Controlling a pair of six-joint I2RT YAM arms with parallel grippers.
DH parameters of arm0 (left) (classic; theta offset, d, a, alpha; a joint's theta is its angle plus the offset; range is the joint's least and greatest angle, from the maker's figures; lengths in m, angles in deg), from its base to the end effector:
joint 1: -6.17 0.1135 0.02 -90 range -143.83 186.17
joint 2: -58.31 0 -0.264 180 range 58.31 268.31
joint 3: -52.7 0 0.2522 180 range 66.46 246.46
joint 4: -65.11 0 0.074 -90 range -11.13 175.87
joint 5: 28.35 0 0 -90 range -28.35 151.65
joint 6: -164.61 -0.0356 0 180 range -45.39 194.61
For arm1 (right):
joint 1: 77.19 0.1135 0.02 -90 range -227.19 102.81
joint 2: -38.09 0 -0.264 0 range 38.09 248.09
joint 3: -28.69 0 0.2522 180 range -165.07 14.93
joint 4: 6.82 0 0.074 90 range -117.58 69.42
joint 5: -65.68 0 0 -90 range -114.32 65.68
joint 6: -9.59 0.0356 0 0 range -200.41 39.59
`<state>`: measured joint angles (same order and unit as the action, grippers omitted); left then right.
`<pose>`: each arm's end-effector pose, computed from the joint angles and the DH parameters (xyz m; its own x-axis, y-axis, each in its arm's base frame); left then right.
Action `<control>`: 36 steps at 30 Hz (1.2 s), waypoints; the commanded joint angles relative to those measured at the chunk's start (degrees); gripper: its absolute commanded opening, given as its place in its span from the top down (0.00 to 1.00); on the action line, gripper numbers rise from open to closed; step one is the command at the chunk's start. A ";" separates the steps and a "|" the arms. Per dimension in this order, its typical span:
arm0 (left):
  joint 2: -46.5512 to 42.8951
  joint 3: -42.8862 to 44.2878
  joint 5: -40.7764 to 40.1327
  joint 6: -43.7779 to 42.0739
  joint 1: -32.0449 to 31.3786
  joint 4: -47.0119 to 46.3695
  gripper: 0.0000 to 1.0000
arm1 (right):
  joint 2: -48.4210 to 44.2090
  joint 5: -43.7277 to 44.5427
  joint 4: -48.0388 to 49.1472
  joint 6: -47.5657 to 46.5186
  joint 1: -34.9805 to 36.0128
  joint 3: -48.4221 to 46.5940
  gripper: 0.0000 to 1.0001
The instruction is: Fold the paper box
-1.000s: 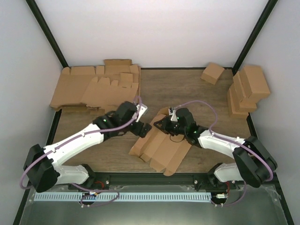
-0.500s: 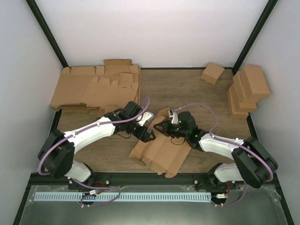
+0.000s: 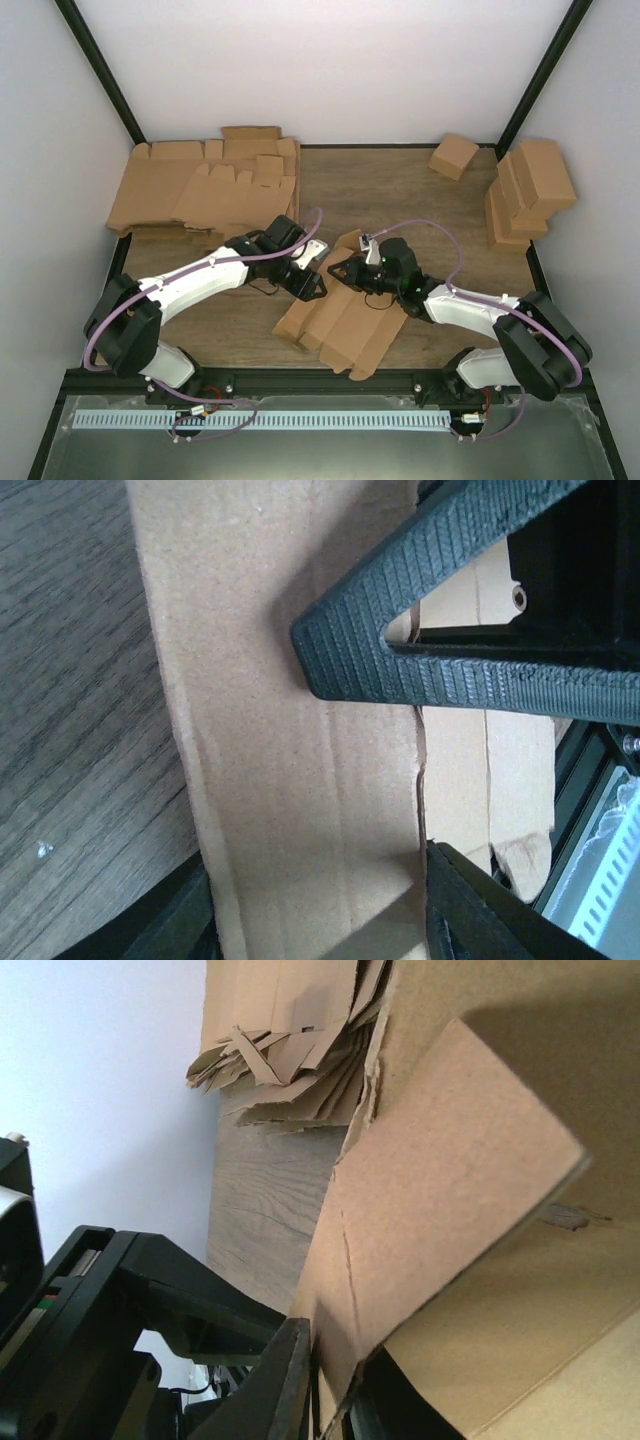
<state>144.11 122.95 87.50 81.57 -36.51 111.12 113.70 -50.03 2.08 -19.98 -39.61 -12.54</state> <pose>0.2057 -0.2108 0.2159 -0.7341 0.5286 -0.4263 0.6788 0.5892 -0.4383 0.1953 0.1698 0.1812 -0.9161 0.2838 -0.2832 -0.1278 0.4627 0.8773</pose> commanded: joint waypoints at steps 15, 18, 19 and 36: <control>0.95 6.02 -7.95 -4.20 -0.26 8.64 0.55 | -6.69 10.93 -16.58 -12.44 -0.85 -5.31 0.71; 1.32 6.80 -9.14 -5.05 -0.25 10.07 0.56 | -9.23 12.92 -20.03 -15.63 -1.62 -5.63 0.52; 1.48 7.06 -9.41 -5.37 -0.24 10.51 0.57 | -9.68 13.48 -21.25 -16.91 -1.90 -5.88 0.48; 4.65 13.01 -19.87 -6.61 -5.35 17.99 0.60 | 5.15 10.98 -32.61 -31.01 -3.63 -22.04 0.74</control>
<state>147.74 134.23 70.60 75.85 -40.83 127.10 115.49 -40.15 -27.02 -48.85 -42.60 -30.59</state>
